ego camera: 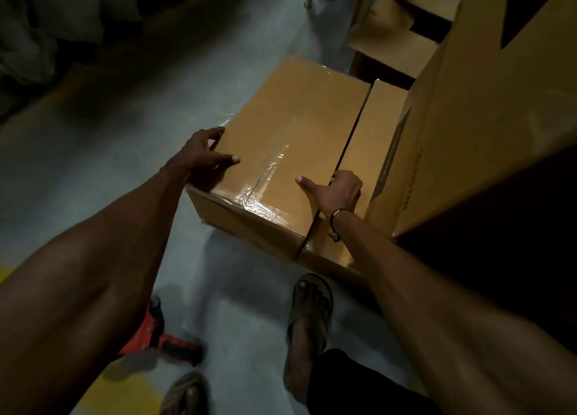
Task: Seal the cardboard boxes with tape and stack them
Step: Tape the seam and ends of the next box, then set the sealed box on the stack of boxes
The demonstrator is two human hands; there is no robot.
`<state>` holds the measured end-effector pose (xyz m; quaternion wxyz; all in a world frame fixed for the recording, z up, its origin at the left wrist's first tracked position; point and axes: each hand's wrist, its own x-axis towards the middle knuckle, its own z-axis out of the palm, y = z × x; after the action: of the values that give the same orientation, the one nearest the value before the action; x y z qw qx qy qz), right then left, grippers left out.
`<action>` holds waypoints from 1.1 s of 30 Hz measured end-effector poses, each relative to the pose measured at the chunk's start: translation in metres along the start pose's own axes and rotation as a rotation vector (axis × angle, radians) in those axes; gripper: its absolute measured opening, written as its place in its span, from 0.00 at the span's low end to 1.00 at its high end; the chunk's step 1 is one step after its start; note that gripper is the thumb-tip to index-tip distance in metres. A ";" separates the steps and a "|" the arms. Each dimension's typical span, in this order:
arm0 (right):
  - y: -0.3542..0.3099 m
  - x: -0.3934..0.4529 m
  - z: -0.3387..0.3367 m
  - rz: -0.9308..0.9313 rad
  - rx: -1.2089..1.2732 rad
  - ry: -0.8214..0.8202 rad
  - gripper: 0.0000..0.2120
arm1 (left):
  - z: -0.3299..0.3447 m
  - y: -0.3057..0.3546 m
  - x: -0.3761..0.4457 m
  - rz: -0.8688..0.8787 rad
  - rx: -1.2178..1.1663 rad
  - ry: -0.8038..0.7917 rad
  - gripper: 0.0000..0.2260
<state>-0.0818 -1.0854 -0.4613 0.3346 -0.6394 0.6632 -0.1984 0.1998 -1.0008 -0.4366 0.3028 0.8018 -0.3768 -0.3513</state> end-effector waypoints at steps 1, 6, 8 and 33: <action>0.002 0.000 0.000 -0.005 -0.031 0.013 0.38 | 0.003 0.000 0.001 0.007 0.002 0.000 0.40; 0.009 0.001 0.001 -0.005 -0.083 0.032 0.33 | 0.009 -0.015 0.002 0.029 0.041 0.029 0.42; 0.013 0.001 0.004 -0.010 -0.077 0.018 0.31 | 0.010 -0.023 0.004 0.027 0.057 0.031 0.42; -0.104 -0.063 -0.008 -0.235 0.137 -0.237 0.14 | 0.016 0.030 -0.138 -0.021 -0.255 0.539 0.06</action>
<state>-0.0162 -1.0356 -0.3718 0.4279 -0.7071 0.5247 -0.2041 0.1102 -0.9075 -0.3766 0.4865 0.8255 -0.2274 -0.1735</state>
